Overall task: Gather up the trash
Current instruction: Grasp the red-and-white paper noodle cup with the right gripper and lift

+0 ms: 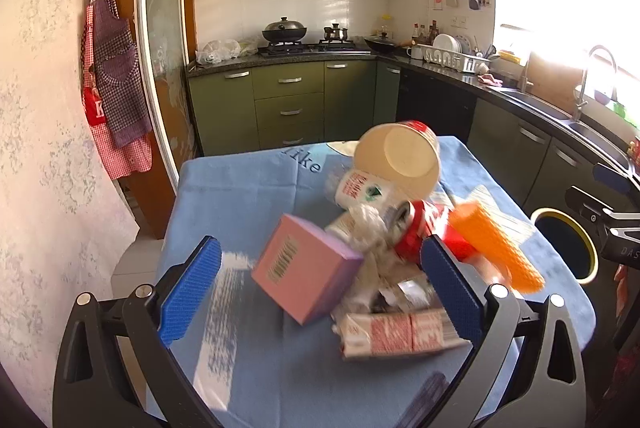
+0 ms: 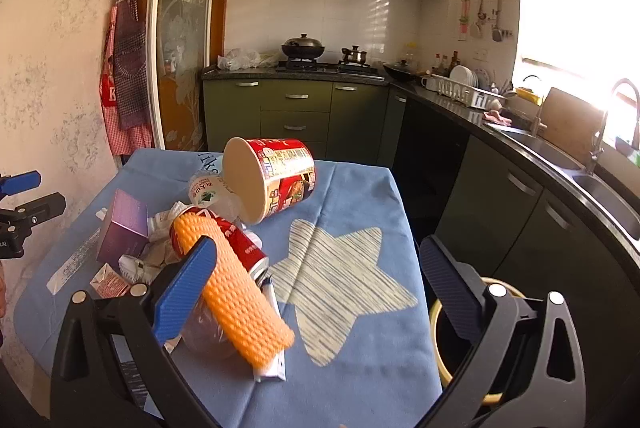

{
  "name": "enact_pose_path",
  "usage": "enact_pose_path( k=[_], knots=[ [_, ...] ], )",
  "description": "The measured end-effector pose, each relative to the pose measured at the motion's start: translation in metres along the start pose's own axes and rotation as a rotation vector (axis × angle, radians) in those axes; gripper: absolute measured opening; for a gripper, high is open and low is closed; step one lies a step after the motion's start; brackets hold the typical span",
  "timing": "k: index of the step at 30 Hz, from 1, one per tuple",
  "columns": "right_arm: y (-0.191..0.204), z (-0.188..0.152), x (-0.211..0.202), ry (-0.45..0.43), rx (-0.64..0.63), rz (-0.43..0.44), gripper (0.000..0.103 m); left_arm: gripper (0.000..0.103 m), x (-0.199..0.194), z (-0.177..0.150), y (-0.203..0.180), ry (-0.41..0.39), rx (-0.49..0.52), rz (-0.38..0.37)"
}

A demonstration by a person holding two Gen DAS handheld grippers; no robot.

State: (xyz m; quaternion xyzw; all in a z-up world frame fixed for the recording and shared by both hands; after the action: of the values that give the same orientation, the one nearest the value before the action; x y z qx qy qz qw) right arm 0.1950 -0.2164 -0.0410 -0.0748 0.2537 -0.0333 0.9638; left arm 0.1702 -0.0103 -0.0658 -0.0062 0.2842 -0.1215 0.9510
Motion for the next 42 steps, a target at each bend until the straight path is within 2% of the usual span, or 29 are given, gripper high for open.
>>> enact_pose_path(
  k=[2, 8, 12, 17, 19, 21, 22, 24, 25, 27, 28, 30, 32, 35, 38, 42],
  knots=[
    [0.014, 0.012, 0.019, 0.020, -0.022, 0.036, 0.097, 0.098, 0.013, 0.015, 0.013, -0.013, -0.016, 0.002],
    [0.052, 0.035, 0.086, 0.087, -0.133, 0.049, 0.097, 0.098, 0.049, 0.053, 0.053, -0.043, -0.052, 0.037],
    [0.064, 0.043, 0.133, 0.133, -0.187, 0.001, 0.097, 0.098, 0.080, 0.062, 0.069, -0.028, -0.066, 0.033],
    [0.073, 0.045, 0.181, 0.182, -0.249, -0.059, 0.096, 0.098, 0.115, 0.057, 0.075, 0.010, -0.096, -0.011],
    [0.074, 0.044, 0.194, 0.184, -0.263, -0.074, 0.087, 0.098, 0.124, 0.052, 0.076, 0.031, -0.102, -0.025],
    [0.070, 0.045, 0.204, 0.179, -0.268, -0.108, 0.067, 0.098, 0.131, 0.048, 0.078, 0.046, -0.115, -0.040],
    [0.067, 0.044, 0.208, 0.182, -0.261, -0.111, 0.065, 0.098, 0.133, 0.045, 0.078, 0.049, -0.117, -0.044],
    [0.062, 0.048, 0.216, 0.171, -0.243, -0.108, 0.047, 0.098, 0.137, 0.040, 0.077, 0.058, -0.117, -0.053],
    [0.058, 0.051, 0.220, 0.161, -0.236, -0.109, 0.043, 0.098, 0.136, 0.038, 0.076, 0.059, -0.115, -0.054],
    [0.051, 0.056, 0.231, 0.175, -0.208, -0.096, 0.019, 0.098, 0.137, 0.035, 0.075, 0.063, -0.110, -0.058],
    [0.043, 0.059, 0.239, 0.197, -0.175, -0.085, 0.018, 0.098, 0.139, 0.034, 0.074, 0.064, -0.105, -0.059],
    [0.032, 0.065, 0.254, 0.257, -0.103, -0.028, 0.009, 0.098, 0.138, 0.032, 0.073, 0.065, -0.101, -0.055],
    [0.022, 0.064, 0.267, 0.359, 0.008, 0.072, 0.008, 0.098, 0.140, 0.031, 0.072, 0.068, -0.098, -0.057],
    [0.001, 0.063, 0.276, 0.471, 0.152, 0.179, 0.005, 0.098, 0.140, 0.028, 0.071, 0.075, -0.101, -0.065],
    [-0.027, 0.056, 0.259, 0.539, 0.256, 0.251, 0.003, 0.098, 0.138, 0.029, 0.069, 0.070, -0.099, -0.074],
    [-0.093, 0.035, 0.213, 0.587, 0.360, 0.231, 0.003, 0.098, 0.133, 0.032, 0.063, 0.060, -0.090, -0.093]
  ],
)
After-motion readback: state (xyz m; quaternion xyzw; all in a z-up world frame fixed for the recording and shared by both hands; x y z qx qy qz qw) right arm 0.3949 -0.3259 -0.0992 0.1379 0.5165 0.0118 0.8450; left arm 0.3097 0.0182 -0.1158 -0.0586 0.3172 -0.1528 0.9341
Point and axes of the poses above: each gripper's, at about its wrist camera, not at the fingertips, and x roughly the way its jaws point, y to its left, z to its top, the point moved 10 cm from there along x, roughly the way its jaws point, and after that the axes turned 10 degrees about -z, right-handed, at the moved point
